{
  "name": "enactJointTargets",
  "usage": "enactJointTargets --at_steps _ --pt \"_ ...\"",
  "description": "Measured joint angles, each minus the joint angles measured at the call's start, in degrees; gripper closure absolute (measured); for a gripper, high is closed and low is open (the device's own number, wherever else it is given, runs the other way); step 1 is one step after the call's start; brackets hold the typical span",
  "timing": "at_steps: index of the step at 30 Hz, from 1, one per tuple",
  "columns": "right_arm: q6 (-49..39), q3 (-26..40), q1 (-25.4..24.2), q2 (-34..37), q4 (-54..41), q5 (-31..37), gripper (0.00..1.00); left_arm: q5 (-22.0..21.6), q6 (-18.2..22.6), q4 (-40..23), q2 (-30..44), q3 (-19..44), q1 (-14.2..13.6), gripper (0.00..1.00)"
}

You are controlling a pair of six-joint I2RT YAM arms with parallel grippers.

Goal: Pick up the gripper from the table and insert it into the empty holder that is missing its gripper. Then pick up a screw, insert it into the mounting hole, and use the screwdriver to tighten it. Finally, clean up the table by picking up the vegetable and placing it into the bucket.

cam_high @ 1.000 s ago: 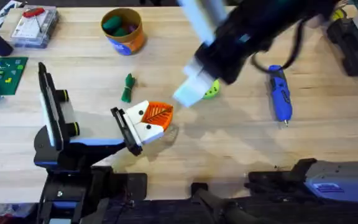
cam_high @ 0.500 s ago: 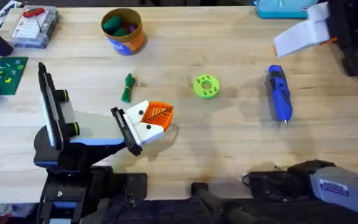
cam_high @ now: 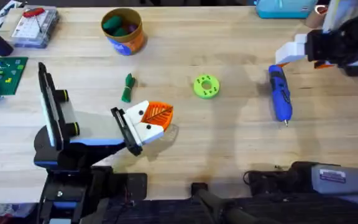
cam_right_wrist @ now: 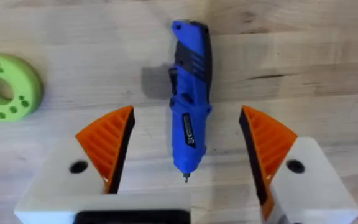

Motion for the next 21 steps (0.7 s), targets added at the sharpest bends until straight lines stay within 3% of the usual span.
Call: enactJointTargets --at_steps 10,21 --pt "-2.92 -0.12 -1.45 14.75 4.71 -1.76 0.013 0.0 0.0 0.02 0.0 0.0 0.0 0.988" --pt "-4.67 -0.14 -1.95 24.14 4.97 -2.02 0.013 0.0 0.0 0.0 0.0 0.0 0.0 0.989"
